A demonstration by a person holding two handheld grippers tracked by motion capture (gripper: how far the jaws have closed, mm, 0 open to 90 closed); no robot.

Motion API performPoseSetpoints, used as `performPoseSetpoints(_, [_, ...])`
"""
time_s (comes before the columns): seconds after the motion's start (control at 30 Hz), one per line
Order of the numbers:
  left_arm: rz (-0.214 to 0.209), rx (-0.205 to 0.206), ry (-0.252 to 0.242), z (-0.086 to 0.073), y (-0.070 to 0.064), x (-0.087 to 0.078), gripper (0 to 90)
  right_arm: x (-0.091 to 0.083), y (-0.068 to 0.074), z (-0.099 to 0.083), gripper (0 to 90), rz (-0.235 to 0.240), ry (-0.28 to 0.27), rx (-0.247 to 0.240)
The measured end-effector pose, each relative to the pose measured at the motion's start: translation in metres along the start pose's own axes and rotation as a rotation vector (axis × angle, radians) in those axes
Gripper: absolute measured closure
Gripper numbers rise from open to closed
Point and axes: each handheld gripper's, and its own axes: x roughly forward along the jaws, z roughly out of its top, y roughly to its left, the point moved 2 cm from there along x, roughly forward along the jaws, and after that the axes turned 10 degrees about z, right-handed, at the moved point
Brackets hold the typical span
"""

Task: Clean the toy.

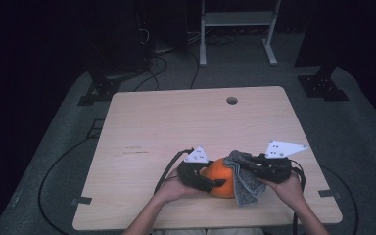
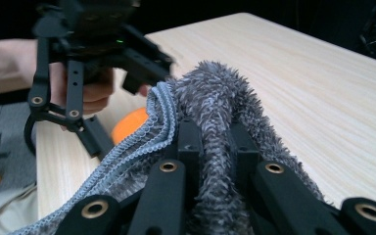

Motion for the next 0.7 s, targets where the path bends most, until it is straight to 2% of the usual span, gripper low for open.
performPoseSetpoints(0.07, [0.083,0.052,-0.002,0.006,-0.005,-0.006,34.7,-0.001,0.001,0.006,79.6,-0.012,-0.015,-0.009])
performPoseSetpoints(0.1, [0.154,0.095,0.016,0.009,-0.007,-0.01,34.7,0.001,0.002,0.009,79.6,-0.025,-0.012,-0.022])
performPoseSetpoints(0.13, [0.211,0.125,0.031,0.012,-0.009,-0.011,35.0,0.005,0.005,0.013,79.6,-0.041,-0.005,-0.052])
performPoseSetpoints(0.17, [0.246,0.143,0.042,0.014,-0.009,-0.011,35.1,0.01,0.007,0.017,79.6,-0.043,-0.001,-0.071])
performPoseSetpoints(0.23, [0.298,0.17,0.061,0.018,-0.008,-0.013,35.2,0.02,0.012,0.025,79.6,-0.039,-0.002,-0.09])
performPoseSetpoints(0.3, [0.328,0.169,0.064,0.02,-0.005,-0.015,35.2,0.03,0.016,0.034,79.6,-0.005,-0.023,-0.1])
performPoseSetpoints(0.37, [0.357,0.166,0.07,0.017,0.001,-0.018,35.2,0.04,0.015,0.038,79.5,0.005,-0.038,-0.103])
performPoseSetpoints(0.4, [0.361,0.155,0.076,0.013,0.003,-0.019,35.2,0.044,0.011,0.038,79.5,0.012,-0.042,-0.088])
performPoseSetpoints(0.5, [0.345,0.116,0.094,-0.001,0.009,-0.019,34.8,0.054,-0.002,0.029,79.5,-0.003,0.002,-0.05])
performPoseSetpoints(0.53, [0.327,0.091,0.087,-0.005,0.01,-0.02,34.6,0.056,-0.006,0.024,79.5,0.007,0.009,-0.03])
performPoseSetpoints(0.6, [0.294,0.053,0.079,-0.012,0.009,-0.02,32.8,0.058,-0.01,0.016,79.4,0.029,-0.009,0.013])
performPoseSetpoints(0.63, [0.259,0.026,0.078,-0.014,0.008,-0.02,30.1,0.057,-0.01,0.014,79.4,0.031,-0.009,0.016])
performPoseSetpoints(0.67, [0.231,0.016,0.088,-0.015,0.008,-0.021,27.6,0.057,-0.01,0.013,79.4,0.027,-0.005,0.01])
performPoseSetpoints(0.7, [0.203,0.029,0.1,-0.014,0.007,-0.024,26.5,0.056,-0.009,0.011,79.4,0.034,0.003,0.002])
